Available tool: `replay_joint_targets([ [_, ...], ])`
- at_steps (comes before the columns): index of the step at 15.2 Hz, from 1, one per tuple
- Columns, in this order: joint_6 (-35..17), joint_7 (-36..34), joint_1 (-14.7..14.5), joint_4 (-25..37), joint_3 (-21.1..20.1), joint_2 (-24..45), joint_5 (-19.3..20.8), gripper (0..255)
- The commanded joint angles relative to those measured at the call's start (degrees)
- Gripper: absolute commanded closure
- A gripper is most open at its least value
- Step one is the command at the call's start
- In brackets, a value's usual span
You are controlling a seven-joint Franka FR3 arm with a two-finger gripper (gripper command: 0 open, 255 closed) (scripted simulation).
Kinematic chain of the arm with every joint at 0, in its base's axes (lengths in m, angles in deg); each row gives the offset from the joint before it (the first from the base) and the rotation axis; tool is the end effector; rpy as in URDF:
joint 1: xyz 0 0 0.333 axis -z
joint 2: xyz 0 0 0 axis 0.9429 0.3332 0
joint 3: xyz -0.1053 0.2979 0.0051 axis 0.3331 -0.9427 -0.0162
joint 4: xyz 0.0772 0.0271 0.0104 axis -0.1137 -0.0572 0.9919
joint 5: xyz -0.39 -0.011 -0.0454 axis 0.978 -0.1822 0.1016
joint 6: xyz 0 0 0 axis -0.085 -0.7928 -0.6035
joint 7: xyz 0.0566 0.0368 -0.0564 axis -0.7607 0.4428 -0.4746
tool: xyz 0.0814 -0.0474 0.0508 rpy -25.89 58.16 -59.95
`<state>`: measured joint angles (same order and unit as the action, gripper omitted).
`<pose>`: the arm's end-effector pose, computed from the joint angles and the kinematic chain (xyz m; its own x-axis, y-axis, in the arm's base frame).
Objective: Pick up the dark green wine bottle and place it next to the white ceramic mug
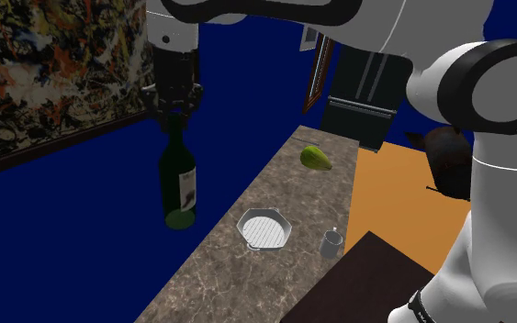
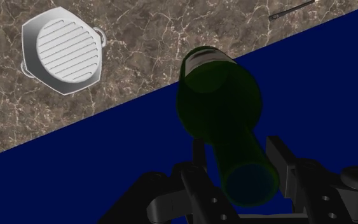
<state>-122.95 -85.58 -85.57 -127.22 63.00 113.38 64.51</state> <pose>0.5933 0.3321 0.5699 0.9932 0.1035 0.0540 0.1056 -0.9937 -0.0386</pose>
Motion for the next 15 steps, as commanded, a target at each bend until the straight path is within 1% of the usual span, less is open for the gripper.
replay_joint_targets([
  [1,1.8,0.0,-0.4,2.5,0.0,0.6,0.2,255],
  [6,7.0,-0.1,-1.5,9.9,0.1,2.9,0.9,255],
  [8,4.1,2.0,1.7,1.9,0.2,-2.4,-0.9,255],
  [10,2.1,4.3,4.5,-4.5,0.4,-6.9,-2.6,255],
  [15,-1.3,10.9,10.0,-16.5,2.4,-16.0,-6.2,255],
])
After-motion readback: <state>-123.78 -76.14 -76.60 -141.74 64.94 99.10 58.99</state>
